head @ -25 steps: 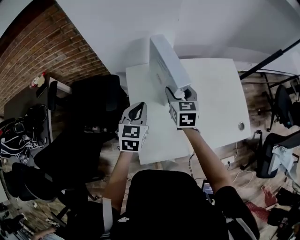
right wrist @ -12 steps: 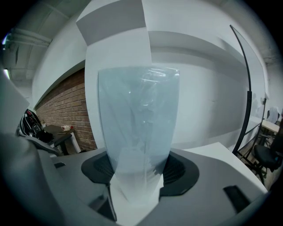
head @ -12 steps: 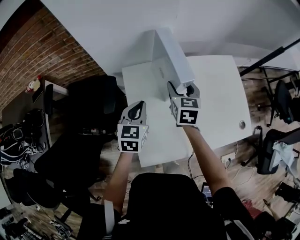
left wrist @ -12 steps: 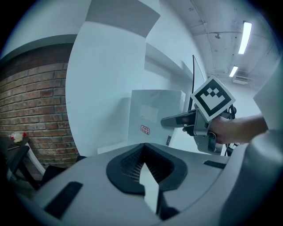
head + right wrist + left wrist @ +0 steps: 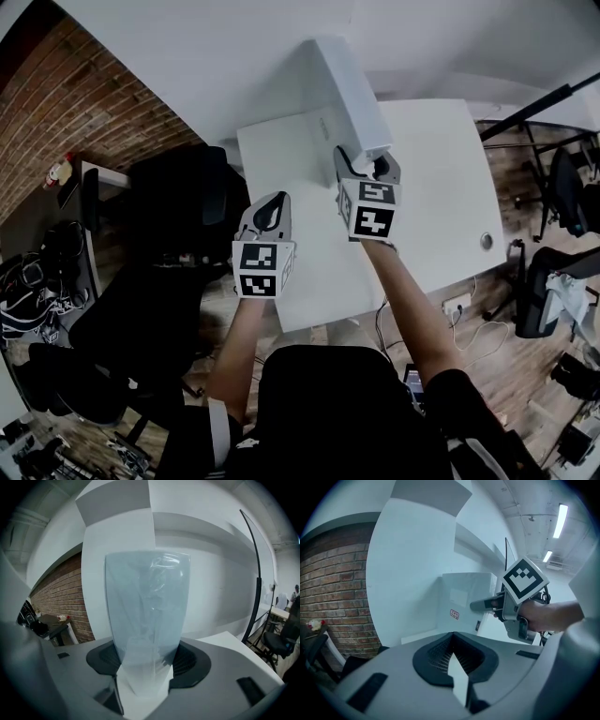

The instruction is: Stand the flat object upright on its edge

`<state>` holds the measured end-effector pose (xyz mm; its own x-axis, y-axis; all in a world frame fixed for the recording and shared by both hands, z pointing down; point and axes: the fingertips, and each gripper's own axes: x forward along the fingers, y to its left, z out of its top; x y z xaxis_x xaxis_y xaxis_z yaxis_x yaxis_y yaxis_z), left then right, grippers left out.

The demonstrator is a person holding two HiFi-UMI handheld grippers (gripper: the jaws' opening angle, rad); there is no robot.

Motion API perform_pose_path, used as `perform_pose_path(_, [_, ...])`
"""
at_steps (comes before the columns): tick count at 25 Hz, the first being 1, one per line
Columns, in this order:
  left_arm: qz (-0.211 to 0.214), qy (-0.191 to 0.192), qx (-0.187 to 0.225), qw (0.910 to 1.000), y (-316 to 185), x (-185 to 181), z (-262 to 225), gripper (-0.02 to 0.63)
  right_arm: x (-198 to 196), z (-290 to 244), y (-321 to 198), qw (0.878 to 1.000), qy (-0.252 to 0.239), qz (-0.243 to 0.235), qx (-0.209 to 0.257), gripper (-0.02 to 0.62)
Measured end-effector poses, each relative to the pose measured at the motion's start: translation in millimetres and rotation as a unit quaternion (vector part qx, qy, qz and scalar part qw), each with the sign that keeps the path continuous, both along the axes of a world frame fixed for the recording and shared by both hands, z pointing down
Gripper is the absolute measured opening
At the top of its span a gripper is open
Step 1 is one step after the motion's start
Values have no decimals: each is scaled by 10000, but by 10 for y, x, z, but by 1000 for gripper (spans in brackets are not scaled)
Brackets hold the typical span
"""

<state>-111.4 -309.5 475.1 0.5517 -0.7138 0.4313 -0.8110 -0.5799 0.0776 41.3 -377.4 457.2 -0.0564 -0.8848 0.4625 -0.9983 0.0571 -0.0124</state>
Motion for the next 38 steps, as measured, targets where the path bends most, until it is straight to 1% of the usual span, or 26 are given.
perform_pose_path(6, [19,-78,-46,10000,-25,28,77,12,16,4,-41,9999,3,98,45,287])
perform_pose_path(12, [3,-80,-24,10000,-8,58,71,12,1,9,-37,10000,-8,41,24,287])
perform_pose_path(25, [-40,-117,-20,9999,59,-28,35,12,-47,-15,-14,9999,11,-58,132,288])
perform_pose_path(38, [93,-89,231,9997,162,20,-173,12,-58,-77,213,9999,-19,-108,120,288])
